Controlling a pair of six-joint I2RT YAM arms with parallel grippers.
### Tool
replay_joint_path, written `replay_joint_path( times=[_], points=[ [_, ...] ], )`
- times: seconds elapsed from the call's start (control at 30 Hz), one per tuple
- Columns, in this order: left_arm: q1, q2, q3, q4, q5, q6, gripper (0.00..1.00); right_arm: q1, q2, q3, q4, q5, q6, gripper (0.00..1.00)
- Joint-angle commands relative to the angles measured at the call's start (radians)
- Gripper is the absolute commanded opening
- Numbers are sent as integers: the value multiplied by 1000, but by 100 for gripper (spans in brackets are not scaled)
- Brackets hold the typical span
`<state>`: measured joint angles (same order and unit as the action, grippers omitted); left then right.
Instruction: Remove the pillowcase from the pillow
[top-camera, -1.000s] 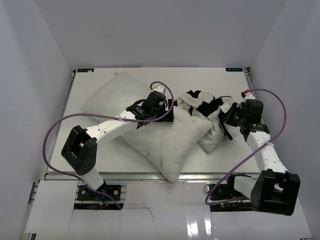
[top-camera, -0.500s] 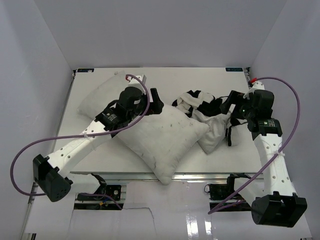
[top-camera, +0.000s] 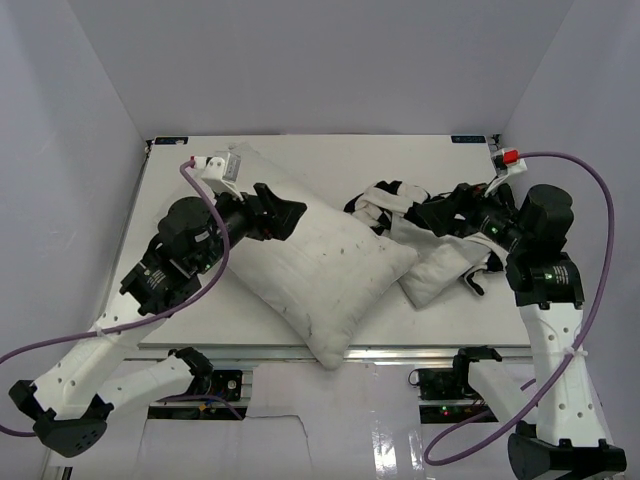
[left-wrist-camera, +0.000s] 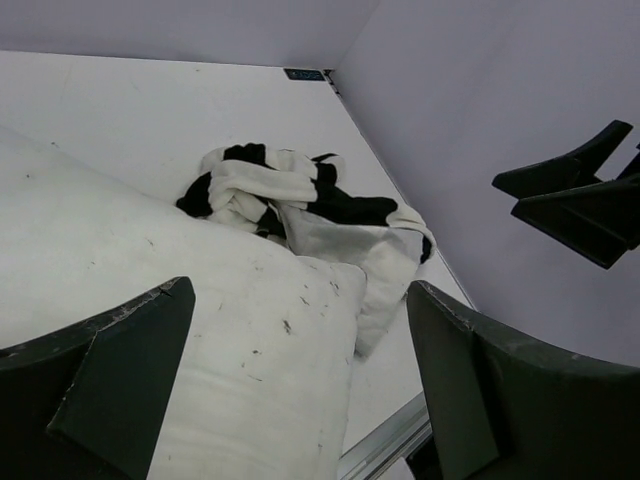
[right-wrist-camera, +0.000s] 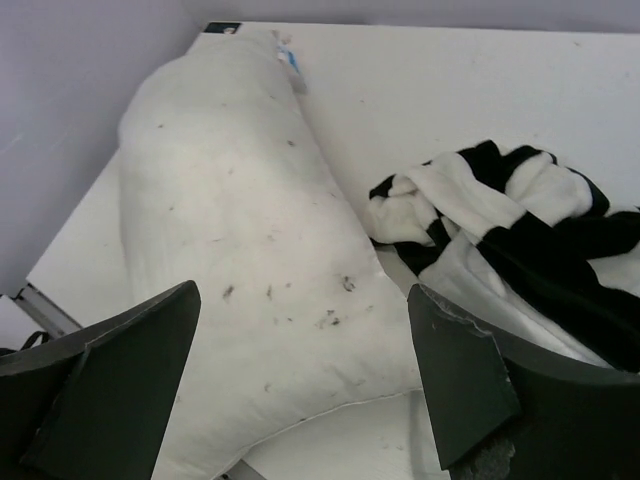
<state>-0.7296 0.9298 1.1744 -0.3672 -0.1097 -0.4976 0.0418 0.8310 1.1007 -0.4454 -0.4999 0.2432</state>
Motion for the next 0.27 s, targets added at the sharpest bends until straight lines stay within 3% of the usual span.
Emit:
replay_joint_path(
  times=[0.0,0.23],
  points=[
    [1,-49,-32,37,91,24,98,6,-24,-2,91,-114,39,90],
    [1,-75,-47,62,162,27,98,4,-33,11,71,-111,25,90]
  ],
)
